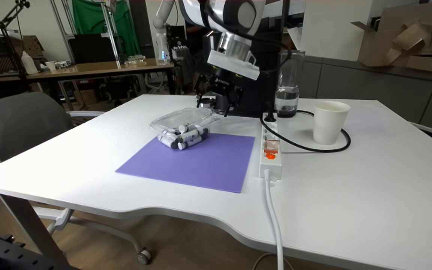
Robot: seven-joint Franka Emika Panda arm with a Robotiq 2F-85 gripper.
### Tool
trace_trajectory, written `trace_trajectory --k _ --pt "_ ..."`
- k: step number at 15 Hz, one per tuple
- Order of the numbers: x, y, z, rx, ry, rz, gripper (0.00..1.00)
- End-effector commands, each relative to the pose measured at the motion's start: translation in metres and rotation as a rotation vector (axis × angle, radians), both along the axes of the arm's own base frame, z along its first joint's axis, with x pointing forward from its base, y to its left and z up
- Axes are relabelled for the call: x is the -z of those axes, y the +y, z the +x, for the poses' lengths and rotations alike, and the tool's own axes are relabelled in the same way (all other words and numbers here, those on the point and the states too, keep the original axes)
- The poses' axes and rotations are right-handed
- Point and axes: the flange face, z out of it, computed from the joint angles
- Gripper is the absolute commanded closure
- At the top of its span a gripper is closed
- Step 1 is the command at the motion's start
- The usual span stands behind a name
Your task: Uncover the container
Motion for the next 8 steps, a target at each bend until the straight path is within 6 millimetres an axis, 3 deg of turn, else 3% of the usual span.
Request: trace_trajectory --k 1,8 --pt "-0.011 0.005 0.003 -0.048 0.003 0.083 0.00" --pt "-0.037 0.023 -0.015 -0.153 0.044 0.247 0.00"
